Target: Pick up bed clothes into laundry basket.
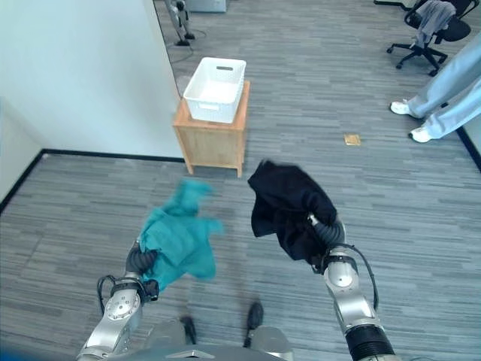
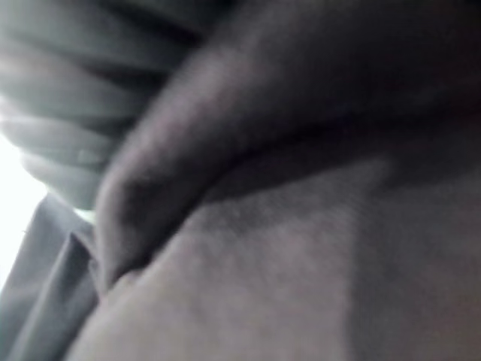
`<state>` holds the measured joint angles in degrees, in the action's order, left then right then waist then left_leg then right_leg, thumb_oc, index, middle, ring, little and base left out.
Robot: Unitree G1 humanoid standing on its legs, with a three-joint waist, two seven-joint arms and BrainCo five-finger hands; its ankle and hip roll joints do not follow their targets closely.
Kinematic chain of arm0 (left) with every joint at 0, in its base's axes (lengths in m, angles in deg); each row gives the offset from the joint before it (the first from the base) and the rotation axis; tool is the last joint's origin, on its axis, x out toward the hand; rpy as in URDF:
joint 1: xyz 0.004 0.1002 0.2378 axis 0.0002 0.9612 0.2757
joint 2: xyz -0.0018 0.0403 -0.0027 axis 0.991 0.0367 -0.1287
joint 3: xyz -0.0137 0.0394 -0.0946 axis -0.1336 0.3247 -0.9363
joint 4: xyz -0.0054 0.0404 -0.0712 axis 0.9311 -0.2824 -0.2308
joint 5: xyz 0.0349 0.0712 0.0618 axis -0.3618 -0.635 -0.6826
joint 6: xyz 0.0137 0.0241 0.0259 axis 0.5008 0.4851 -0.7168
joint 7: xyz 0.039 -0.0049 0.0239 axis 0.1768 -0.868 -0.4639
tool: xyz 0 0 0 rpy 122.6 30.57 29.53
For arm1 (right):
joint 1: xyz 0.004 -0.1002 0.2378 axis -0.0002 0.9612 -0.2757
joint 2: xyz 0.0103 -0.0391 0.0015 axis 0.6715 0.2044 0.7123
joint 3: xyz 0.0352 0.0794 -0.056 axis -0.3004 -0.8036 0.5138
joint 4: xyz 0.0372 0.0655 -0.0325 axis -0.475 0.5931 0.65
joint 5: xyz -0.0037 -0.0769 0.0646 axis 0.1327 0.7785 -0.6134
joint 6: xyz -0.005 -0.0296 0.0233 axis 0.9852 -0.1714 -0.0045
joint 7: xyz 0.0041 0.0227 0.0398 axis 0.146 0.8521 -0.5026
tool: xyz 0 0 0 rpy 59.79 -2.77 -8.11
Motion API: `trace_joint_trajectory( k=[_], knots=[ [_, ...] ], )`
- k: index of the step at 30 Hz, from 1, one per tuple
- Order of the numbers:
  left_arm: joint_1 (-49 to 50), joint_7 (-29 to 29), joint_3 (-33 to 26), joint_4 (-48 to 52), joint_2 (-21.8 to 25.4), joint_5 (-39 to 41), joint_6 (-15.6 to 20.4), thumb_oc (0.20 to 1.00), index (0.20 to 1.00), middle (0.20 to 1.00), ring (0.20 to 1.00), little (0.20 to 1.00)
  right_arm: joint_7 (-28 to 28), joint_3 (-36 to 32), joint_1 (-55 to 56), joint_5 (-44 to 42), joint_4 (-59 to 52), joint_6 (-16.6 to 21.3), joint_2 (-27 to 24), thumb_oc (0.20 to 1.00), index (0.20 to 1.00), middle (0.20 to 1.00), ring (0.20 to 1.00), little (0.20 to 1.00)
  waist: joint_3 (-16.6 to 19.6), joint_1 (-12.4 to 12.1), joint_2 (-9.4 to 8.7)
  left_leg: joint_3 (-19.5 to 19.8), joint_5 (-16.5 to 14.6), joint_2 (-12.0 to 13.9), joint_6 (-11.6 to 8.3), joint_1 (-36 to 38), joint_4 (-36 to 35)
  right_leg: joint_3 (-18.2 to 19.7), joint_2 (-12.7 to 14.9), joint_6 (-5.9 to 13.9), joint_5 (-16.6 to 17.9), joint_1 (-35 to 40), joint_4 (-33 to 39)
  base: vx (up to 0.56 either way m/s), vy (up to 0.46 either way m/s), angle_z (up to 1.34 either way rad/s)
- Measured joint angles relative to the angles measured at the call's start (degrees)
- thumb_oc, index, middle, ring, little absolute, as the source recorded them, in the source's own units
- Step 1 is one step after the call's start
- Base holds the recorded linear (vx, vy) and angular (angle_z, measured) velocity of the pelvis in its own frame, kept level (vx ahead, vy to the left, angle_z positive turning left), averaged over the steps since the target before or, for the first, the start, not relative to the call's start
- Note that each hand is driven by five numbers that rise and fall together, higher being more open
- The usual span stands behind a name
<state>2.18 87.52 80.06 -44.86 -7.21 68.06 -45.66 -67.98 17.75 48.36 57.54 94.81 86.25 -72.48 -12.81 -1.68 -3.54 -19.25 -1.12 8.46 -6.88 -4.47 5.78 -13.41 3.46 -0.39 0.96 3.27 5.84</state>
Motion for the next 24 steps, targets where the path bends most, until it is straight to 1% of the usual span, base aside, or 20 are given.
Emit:
trace_joint_trajectory(
  k=[1,2,4,5,7,9,10,11,13,14,15,16,17,18,19,20,21,22,23,24],
  knots=[
    [0.0,0.0,0.0,0.0,0.0,0.0,0.0,0.2,0.2,0.2,0.2,0.2,0.0,0.0,0.0,0.0,0.0,0.0,0.0,0.2,0.2,0.2,0.2,0.2,0.0,0.0,0.0,0.0,0.0,0.0,0.0,0.0,0.0,0.0,0.0,0.0,0.0,0.0,0.0,0.29,0.032,-0.33],
    [-0.2,0.7,-0.8,-0.2,-0.1,0.1,0.0,0.2,0.2,0.2,0.2,0.2,0.1,0.5,-1.2,0.4,-0.2,0.0,-0.5,0.2,0.2,0.2,0.2,0.2,0.0,-0.5,0.89,-1.2,0.6,-0.9,0.91,-0.8,-4.4,0.7,-0.3,0.29,-0.2,0.9,0.4,0.41,0.036,-0.27],
    [-2.7,1.9,-1.1,-1.8,-1.5,1.0,0.9,0.2,0.2,0.2,0.2,0.2,0.8,0.9,-1.6,2.1,-1.9,-0.1,-3.8,0.2,0.2,0.2,0.2,0.2,0.5,-0.3,5.38,-1.9,0.5,0.5,0.69,-1.8,-11.6,1.5,-2.8,0.63,-0.5,1.0,0.4,0.42,0.045,-0.25],
    [-4.4,2.7,-1.2,-3.0,-1.9,1.2,0.9,0.2,0.2,0.2,0.2,0.2,1.2,1.1,-2.1,2.2,-2.5,-0.2,-4.7,0.2,0.2,0.2,0.2,0.2,0.5,-0.5,6.59,-1.8,0.5,0.8,0.36,-3.0,-11.6,1.7,-3.1,0.64,-0.6,1.1,0.4,0.28,0.044,-0.26],
    [-5.7,3.7,-1.9,-3.3,-1.9,1.3,0.9,0.2,0.2,0.2,0.2,0.2,1.3,1.5,-2.6,2.4,-4.9,-0.1,-5.7,0.2,0.2,0.2,0.2,0.2,0.6,-1.7,7.28,-2.1,0.5,0.8,0.23,-3.6,-11.2,3.8,-2.2,0.77,-0.8,0.9,0.4,0.51,0.102,-0.54],
    [-5.3,3.7,-4.0,-1.0,-1.9,3.1,1.0,0.2,0.2,0.2,0.2,0.2,1.3,2.1,-2.4,2.9,-9.5,-0.1,-6.7,0.2,0.2,0.2,0.2,0.2,0.7,-0.7,7.24,-4.6,0.7,0.3,0.12,-3.4,-7.0,5.3,0.9,3.38,-2.9,3.2,0.4,0.49,0.12,-0.47],
    [-4.4,3.8,-4.4,0.3,-1.9,3.4,1.5,0.2,0.2,0.2,0.2,0.2,1.3,2.7,-2.5,3.7,-11.0,0.1,-7.3,0.2,0.2,0.2,0.2,0.2,1.0,-0.9,7.66,-5.5,0.8,0.1,0.34,-3.1,-6.0,6.0,1.2,3.92,-3.5,4.0,-0.2,0.46,0.071,-0.56],
    [-3.1,3.7,-4.5,2.9,-1.5,3.5,2.1,0.2,0.2,0.2,0.2,0.2,1.3,2.6,-2.5,4.4,-11.6,0.8,-6.9,0.2,0.2,0.2,0.2,0.2,1.3,-2.5,7.82,-6.8,1.2,0.4,0.83,-2.4,-5.3,6.1,1.9,5.02,-6.8,2.0,-8.5,0.61,0.087,-0.52],
    [-2.3,3.6,-3.9,6.9,1.1,3.5,2.3,0.2,0.2,0.2,0.2,0.2,1.2,2.8,-2.2,4.6,-11.4,0.7,-5.5,0.2,0.2,0.2,0.2,0.2,2.6,-3.9,5.21,-6.9,1.1,-1.1,0.73,-1.9,-5.4,5.9,3.3,5.34,-11.9,0.1,-21.0,0.46,0.081,-0.18],
    [-3.2,3.5,-3.1,8.1,4.1,3.5,2.5,0.2,0.2,0.2,0.2,0.2,1.0,2.7,-2.2,6.7,-11.4,0.8,-5.0,0.2,0.2,0.2,0.2,0.2,3.1,-5.3,2.33,-7.0,0.5,-4.0,2.11,-0.7,-5.9,5.6,5.5,9.62,-12.3,-0.9,-28.5,0.25,0.083,0.1],
    [-3.5,3.5,-3.0,8.1,4.4,3.5,2.5,0.2,0.2,0.2,0.2,0.2,0.9,2.8,-2.5,7.3,-11.5,0.8,-5.0,0.2,0.2,0.2,0.2,0.2,3.2,-5.1,2.68,-6.8,2.4,-4.1,4.3,-0.2,-6.6,5.4,6.8,11.55,-13.3,-2.7,-33.5,0.31,0.074,0.35],
    [-3.5,3.5,-3.2,8.7,5.1,3.5,3.0,0.2,0.2,0.2,0.2,0.2,0.9,2.9,-2.4,8.3,-11.8,0.8,-4.6,0.2,0.2,0.2,0.2,0.2,3.4,-4.4,1.67,-6.4,2.6,-6.0,9.02,1.5,-6.9,6.4,8.4,13.4,-12.8,-3.3,-36.4,0.31,0.07,0.47],
    [-4.3,3.8,-2.6,8.2,5.9,3.5,3.0,0.2,0.2,0.2,0.2,0.2,0.8,3.1,-2.8,8.9,-11.7,0.8,-4.7,0.2,0.2,0.2,0.2,0.2,3.0,-3.6,0.82,-5.2,2.0,-7.3,8.86,2.0,-6.0,9.4,9.1,16.18,-10.5,-5.6,-43.4,0.46,0.071,1.21],
    [-5.1,3.8,-1.9,7.9,7.2,3.4,2.7,0.2,0.2,0.2,0.2,0.2,1.1,3.0,-2.5,8.8,-12.0,0.6,-4.5,0.2,0.2,0.2,0.2,0.2,3.0,-0.8,1.21,-2.8,2.7,-7.8,10.75,2.6,-6.5,12.5,8.4,16.36,-7.1,-9.1,-51.8,0.24,0.035,1.03],
    [-5.8,3.7,-1.5,8.4,7.4,3.3,2.8,0.2,0.2,0.2,0.2,0.2,0.9,3.2,-2.9,9.0,-12.0,0.3,-4.8,0.2,0.2,0.2,0.2,0.2,2.8,-0.2,1.43,-1.8,1.5,-7.8,11.34,3.9,-7.7,13.1,8.6,16.16,-7.0,-11.5,-52.7,0.43,0.016,0.74],
    [-5.7,4.1,-0.9,8.5,8.0,3.3,3.1,0.2,0.2,0.2,0.2,0.2,0.8,3.2,-4.6,9.4,-12.1,0.3,-4.6,0.2,0.2,0.2,0.2,0.2,2.3,-0.5,1.98,-2.0,0.9,-7.9,10.84,4.8,-8.6,12.9,9.5,15.43,-8.0,-15.0,-53.4,0.3,-0.047,0.13],
    [-6.1,4.0,-0.3,8.5,8.3,3.3,2.9,0.2,0.2,0.2,0.2,0.2,1.4,2.9,-6.1,10.4,-13.1,0.1,-5.1,0.2,0.2,0.2,0.2,0.2,1.8,0.4,3.32,-0.2,0.9,-7.8,11.33,5.4,-8.7,10.7,11.1,13.54,-9.2,-17.7,-49.5,0.42,-0.099,0.28],
    [-6.4,4.0,0.8,8.7,8.1,3.2,2.9,0.2,0.2,0.2,0.2,0.2,1.6,2.9,-7.0,11.0,-13.7,0.1,-6.0,0.2,0.2,0.2,0.2,0.2,1.6,1.7,4.3,0.8,1.0,-7.6,11.26,5.7,-9.1,7.2,11.9,11.1,-9.4,-17.8,-41.5,0.38,-0.181,0.68],
    [-6.2,3.5,1.4,8.7,7.8,3.2,2.9,0.2,0.2,0.2,0.2,0.2,1.8,3.2,-8.7,11.2,-14.0,0.0,-6.6,0.2,0.2,0.2,0.2,0.2,1.4,2.7,5.0,2.0,0.8,-7.4,10.38,7.4,-10.7,6.0,10.9,8.63,-8.0,-18.2,-28.6,0.49,-0.31,0.65],
    [-6.2,3.3,1.5,8.6,7.8,3.2,2.9,0.2,0.2,0.2,0.2,0.2,1.9,3.2,-9.1,11.2,-14.0,0.0,-6.8,0.2,0.2,0.2,0.2,0.2,1.4,3.1,4.78,2.3,1.4,-7.4,9.76,7.9,-10.9,5.5,10.2,8.07,-5.8,-17.1,-21.5,0.51,-0.338,0.64]
  ],
)
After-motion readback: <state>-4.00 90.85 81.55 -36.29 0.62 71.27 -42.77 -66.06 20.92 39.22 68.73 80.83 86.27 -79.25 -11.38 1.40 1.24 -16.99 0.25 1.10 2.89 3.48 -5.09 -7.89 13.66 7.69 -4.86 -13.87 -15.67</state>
